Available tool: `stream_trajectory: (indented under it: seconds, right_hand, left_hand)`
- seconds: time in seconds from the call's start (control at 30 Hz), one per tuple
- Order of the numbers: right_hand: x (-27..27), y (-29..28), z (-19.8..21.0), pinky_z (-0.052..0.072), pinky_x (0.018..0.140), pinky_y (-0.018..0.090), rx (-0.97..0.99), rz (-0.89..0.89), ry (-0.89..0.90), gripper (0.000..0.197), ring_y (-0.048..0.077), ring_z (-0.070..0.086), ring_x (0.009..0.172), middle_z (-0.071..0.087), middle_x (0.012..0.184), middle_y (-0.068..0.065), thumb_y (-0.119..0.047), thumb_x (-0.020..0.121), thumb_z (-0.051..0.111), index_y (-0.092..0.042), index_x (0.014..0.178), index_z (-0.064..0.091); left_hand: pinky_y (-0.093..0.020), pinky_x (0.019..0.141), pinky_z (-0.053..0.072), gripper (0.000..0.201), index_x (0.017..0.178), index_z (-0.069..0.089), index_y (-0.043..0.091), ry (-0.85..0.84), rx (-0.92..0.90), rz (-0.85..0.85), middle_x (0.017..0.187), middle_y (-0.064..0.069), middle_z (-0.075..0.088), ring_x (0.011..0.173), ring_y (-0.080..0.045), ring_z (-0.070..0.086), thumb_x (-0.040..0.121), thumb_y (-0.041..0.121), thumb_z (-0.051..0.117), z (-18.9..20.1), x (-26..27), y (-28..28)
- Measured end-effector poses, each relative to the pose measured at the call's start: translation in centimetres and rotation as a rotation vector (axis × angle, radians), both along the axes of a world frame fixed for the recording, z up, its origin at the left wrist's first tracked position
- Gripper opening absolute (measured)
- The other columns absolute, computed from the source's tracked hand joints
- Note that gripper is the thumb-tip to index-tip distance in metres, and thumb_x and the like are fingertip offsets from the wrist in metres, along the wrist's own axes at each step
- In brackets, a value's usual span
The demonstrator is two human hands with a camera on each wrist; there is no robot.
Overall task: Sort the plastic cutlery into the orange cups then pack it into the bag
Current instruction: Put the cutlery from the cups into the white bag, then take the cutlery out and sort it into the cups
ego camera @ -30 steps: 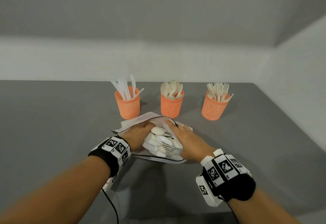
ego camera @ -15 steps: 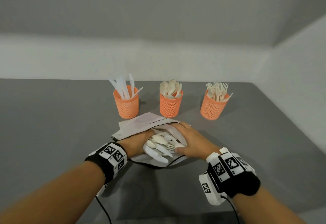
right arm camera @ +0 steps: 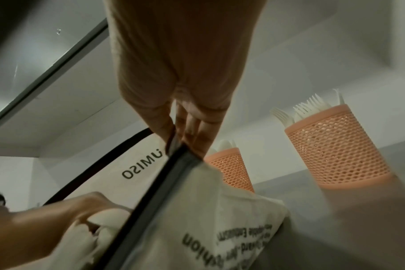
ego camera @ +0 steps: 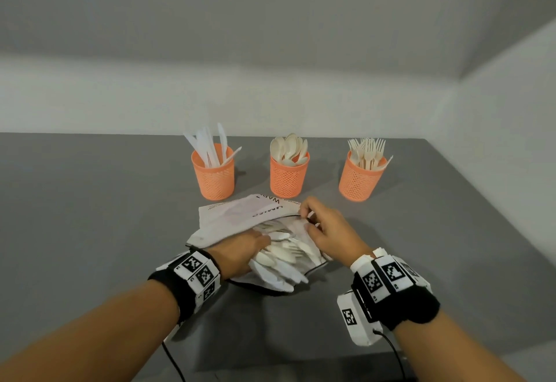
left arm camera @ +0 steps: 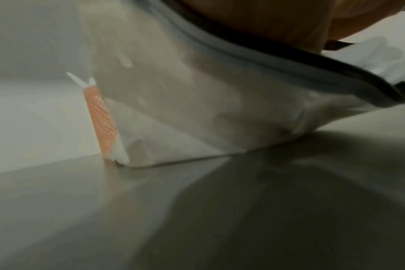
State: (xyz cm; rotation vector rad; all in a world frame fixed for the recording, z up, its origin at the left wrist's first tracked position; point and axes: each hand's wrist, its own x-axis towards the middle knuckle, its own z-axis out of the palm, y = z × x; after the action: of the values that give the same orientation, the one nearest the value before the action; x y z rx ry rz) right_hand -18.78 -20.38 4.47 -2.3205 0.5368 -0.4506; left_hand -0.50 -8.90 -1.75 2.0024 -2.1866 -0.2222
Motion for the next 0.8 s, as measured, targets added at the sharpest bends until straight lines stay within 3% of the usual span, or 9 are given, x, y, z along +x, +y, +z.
stream_trajectory:
  seconds: [0.07,0.17,0.23,0.33,0.4,0.5,0.6,0.73,0.8]
  right_hand:
    - [0.0,0.1,0.3,0.044,0.069,0.029,0.026,-0.012,0.036,0.039,0.024,0.054,0.075,0.057,0.098,0.005,0.002,0.087,0.046,-0.035,0.090,0.036]
    - [-0.2,0.1,0.5,0.042,0.069,0.017,0.039,-0.020,0.092,0.045,0.020,0.055,0.078,0.052,0.102,-0.004,0.001,0.089,0.047,-0.024,0.125,0.034]
    - [-0.2,0.0,0.4,0.040,0.069,0.013,0.029,-0.029,0.128,0.052,0.016,0.056,0.077,0.051,0.102,-0.003,-0.001,0.090,0.046,-0.024,0.134,0.031]
    - [-0.1,-0.1,0.4,0.037,0.067,0.010,0.009,-0.034,0.139,0.050,0.002,0.049,0.073,0.050,0.101,-0.001,-0.001,0.092,0.043,-0.024,0.135,0.032]
    - [-0.1,0.0,0.3,0.037,0.066,0.013,0.009,-0.033,0.130,0.048,0.004,0.048,0.071,0.050,0.100,0.001,-0.001,0.092,0.043,-0.023,0.133,0.035]
    - [-0.4,-0.3,0.0,0.036,0.065,0.008,-0.002,-0.040,0.129,0.043,0.012,0.050,0.074,0.051,0.095,0.002,-0.002,0.092,0.044,-0.021,0.131,0.039]
    - [-0.6,-0.9,-0.4,0.037,0.062,0.011,0.011,-0.050,0.133,0.033,0.011,0.048,0.068,0.052,0.088,0.001,-0.007,0.094,0.045,-0.018,0.125,0.047]
    - [-0.6,-1.1,-0.6,0.038,0.071,0.016,0.079,-0.023,0.127,0.033,0.000,0.046,0.071,0.050,0.081,-0.010,-0.010,0.096,0.044,-0.023,0.124,0.052]
    - [-0.5,-1.3,-0.7,0.041,0.085,0.017,0.143,-0.001,0.100,0.036,0.005,0.053,0.088,0.058,0.098,-0.006,-0.011,0.096,0.043,-0.027,0.128,0.051]
  left_hand:
    - [-0.028,0.090,0.041,0.027,0.105,0.057,0.013,-0.024,0.039,0.014,0.110,-0.008,0.061,0.103,-0.025,0.057,0.085,0.030,0.056,-0.3,-0.3,0.0]
    - [-0.025,0.091,0.037,0.030,0.106,0.057,0.011,-0.013,0.095,0.022,0.114,-0.007,0.060,0.106,-0.023,0.055,0.086,0.032,0.058,-0.1,-0.8,0.3]
    - [-0.026,0.090,0.039,0.029,0.107,0.057,0.011,-0.007,0.135,0.001,0.114,-0.008,0.060,0.106,-0.023,0.055,0.085,0.029,0.059,0.0,-0.9,0.2]
    - [-0.030,0.091,0.040,0.028,0.110,0.054,0.010,-0.044,0.167,-0.007,0.115,-0.010,0.059,0.108,-0.026,0.054,0.085,0.022,0.057,-0.1,-0.9,0.0]
    - [-0.029,0.092,0.039,0.030,0.111,0.053,0.009,-0.039,0.160,0.005,0.117,-0.011,0.058,0.109,-0.026,0.053,0.086,0.024,0.057,-0.3,-1.0,0.2]
    - [-0.024,0.089,0.037,0.030,0.107,0.055,0.011,0.033,0.073,0.029,0.111,-0.007,0.060,0.101,-0.022,0.055,0.086,0.033,0.056,-0.1,-1.2,1.0]
    - [-0.024,0.083,0.040,0.023,0.101,0.057,0.012,0.161,0.022,0.060,0.103,-0.003,0.061,0.093,-0.019,0.055,0.084,0.026,0.058,1.3,-0.9,1.6]
    - [-0.017,0.070,0.036,0.015,0.093,0.059,0.010,0.262,-0.028,0.029,0.096,-0.007,0.066,0.082,-0.016,0.055,0.080,0.016,0.062,3.3,-1.4,1.9]
    - [-0.019,0.072,0.040,0.020,0.097,0.059,0.008,0.325,-0.041,-0.032,0.099,-0.006,0.068,0.087,-0.018,0.060,0.079,0.017,0.065,4.0,-2.1,2.2]
